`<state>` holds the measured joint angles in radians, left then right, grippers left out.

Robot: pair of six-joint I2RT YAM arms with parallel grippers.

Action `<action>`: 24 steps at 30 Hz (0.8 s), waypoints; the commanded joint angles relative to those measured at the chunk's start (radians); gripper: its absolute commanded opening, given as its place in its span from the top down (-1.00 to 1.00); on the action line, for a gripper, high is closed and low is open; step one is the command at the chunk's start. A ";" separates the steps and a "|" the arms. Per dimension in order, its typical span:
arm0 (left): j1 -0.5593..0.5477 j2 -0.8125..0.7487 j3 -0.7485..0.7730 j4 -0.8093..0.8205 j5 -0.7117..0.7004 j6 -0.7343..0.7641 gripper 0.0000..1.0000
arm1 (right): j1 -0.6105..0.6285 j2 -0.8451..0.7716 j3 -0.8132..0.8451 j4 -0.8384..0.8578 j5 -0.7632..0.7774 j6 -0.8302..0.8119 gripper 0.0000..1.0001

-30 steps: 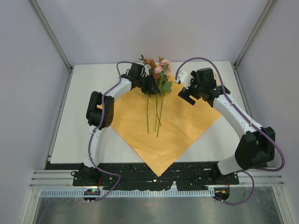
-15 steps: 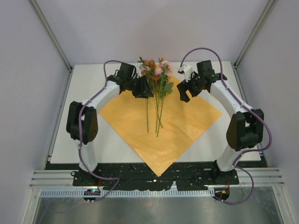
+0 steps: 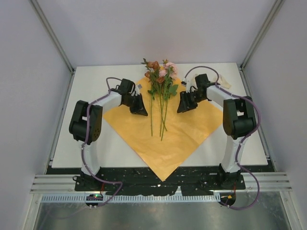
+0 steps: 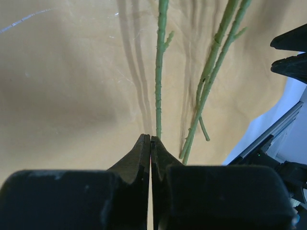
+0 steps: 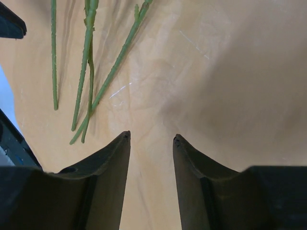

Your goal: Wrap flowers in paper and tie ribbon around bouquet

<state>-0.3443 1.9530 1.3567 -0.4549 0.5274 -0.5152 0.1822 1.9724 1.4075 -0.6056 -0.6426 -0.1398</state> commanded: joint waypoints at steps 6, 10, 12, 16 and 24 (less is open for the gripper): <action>-0.051 0.107 0.042 0.074 0.043 -0.011 0.99 | 0.023 0.083 -0.048 0.110 -0.051 0.114 0.32; -0.085 0.129 0.054 0.078 0.045 -0.014 1.00 | 0.030 0.101 -0.079 0.130 -0.054 0.138 0.42; -0.105 0.135 0.064 0.079 0.045 -0.019 1.00 | 0.033 0.105 -0.099 0.141 -0.055 0.138 0.45; -0.128 0.150 0.084 0.076 0.045 -0.020 1.00 | 0.037 0.112 -0.126 0.162 -0.057 0.170 0.47; -0.124 0.117 0.072 0.030 0.042 0.016 0.96 | 0.039 0.125 -0.125 0.172 -0.049 0.178 0.48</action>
<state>-0.4793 2.1059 1.4117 -0.4110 0.5591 -0.5331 0.2066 2.0560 1.2964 -0.4305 -0.7547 0.0498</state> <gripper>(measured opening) 0.011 0.257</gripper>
